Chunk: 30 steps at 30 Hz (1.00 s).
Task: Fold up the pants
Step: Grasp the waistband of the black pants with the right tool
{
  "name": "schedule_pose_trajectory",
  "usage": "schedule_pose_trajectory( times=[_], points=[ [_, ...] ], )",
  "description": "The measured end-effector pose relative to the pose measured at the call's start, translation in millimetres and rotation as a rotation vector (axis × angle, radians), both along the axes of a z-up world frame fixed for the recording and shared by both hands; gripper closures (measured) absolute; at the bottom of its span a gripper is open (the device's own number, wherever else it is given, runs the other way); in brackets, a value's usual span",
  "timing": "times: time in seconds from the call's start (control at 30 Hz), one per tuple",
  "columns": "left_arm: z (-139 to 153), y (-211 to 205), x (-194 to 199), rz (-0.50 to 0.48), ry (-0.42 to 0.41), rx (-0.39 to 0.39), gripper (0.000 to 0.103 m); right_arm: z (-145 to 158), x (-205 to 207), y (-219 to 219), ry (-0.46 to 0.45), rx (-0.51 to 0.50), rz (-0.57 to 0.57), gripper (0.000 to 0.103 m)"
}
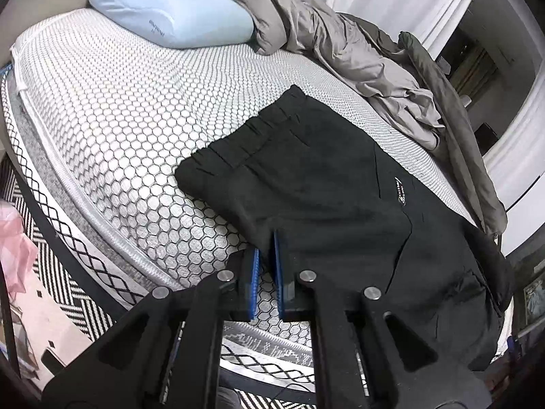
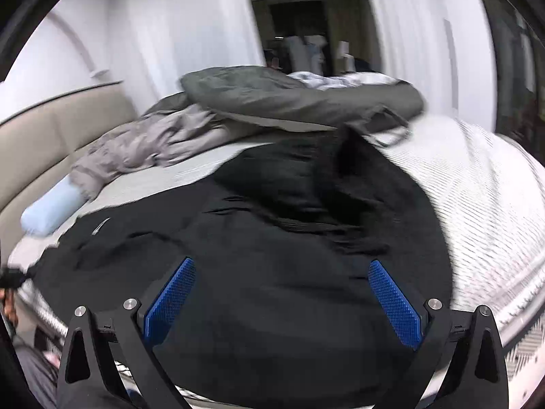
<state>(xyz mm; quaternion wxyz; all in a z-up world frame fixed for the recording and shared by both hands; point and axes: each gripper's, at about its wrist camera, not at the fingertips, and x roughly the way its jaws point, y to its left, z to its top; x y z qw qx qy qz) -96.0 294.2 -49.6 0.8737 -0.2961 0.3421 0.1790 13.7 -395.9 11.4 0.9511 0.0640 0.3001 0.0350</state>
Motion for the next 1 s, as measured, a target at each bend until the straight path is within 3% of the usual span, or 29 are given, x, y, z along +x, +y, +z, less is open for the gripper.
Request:
schedule_pose_trajectory(
  times=[0.13, 0.17, 0.2, 0.23, 0.3, 0.33, 0.53, 0.63, 0.7, 0.77, 0.83, 0.9, 0.97, 1.0],
  points=[
    [14.2, -10.2, -14.0, 0.002, 0.004, 0.057, 0.094, -1.6, 0.9, -58.7, 0.045, 0.118, -0.152, 0.000],
    [18.8, -12.7, -16.2, 0.001, -0.003, 0.064, 0.086, 0.4, 7.3, -66.6, 0.075, 0.129, -0.159, 0.000],
    [25.1, -15.0, -19.7, 0.000, -0.012, 0.077, 0.071, 4.6, 15.0, -69.7, 0.083, 0.125, -0.142, 0.001],
    [32.1, -18.8, -25.4, 0.002, -0.024, 0.086, 0.062, 9.0, 21.8, -68.4, 0.081, 0.112, -0.120, 0.001],
    [47.4, -25.8, -37.9, 0.015, -0.059, 0.117, 0.022, 17.3, 46.1, -60.4, 0.096, 0.098, -0.032, 0.001],
    [56.8, -30.3, -38.7, 0.015, -0.069, 0.136, 0.016, 19.2, 59.6, -58.2, 0.106, 0.114, -0.001, 0.001],
    [83.6, -44.1, -10.5, -0.047, -0.096, 0.134, 0.010, 15.0, 169.9, -67.3, 0.167, 0.295, 0.038, 0.007],
    [86.0, -44.5, 22.0, -0.052, -0.056, 0.152, 0.009, -6.0, 231.3, -68.4, 0.322, 0.404, 0.081, 0.020],
    [84.6, -42.0, 46.4, -0.052, -0.032, 0.153, 0.009, -14.6, 262.8, -60.0, 0.422, 0.361, 0.118, 0.072],
    [82.8, -38.3, 70.1, -0.055, -0.018, 0.161, 0.009, -7.0, 289.6, -51.3, 0.434, 0.219, 0.115, 0.094],
    [81.6, -34.7, 95.1, -0.050, 0.001, 0.193, 0.009, 8.6, 310.3, -52.6, 0.387, 0.139, 0.089, 0.095],
    [80.3, -29.3, 117.8, -0.035, 0.027, 0.221, 0.009, 27.6, 341.0, -69.0, 0.327, 0.098, -0.010, 0.095],
    [78.0, -18.2, 148.7, -0.047, 0.071, 0.242, 0.009, 34.1, 364.0, -80.7, 0.315, 0.107, -0.073, 0.095],
    [75.6, -10.3, 165.6, -0.051, 0.093, 0.238, 0.009, 33.9, 376.0, -85.1, 0.331, 0.090, -0.093, 0.089]
  ],
)
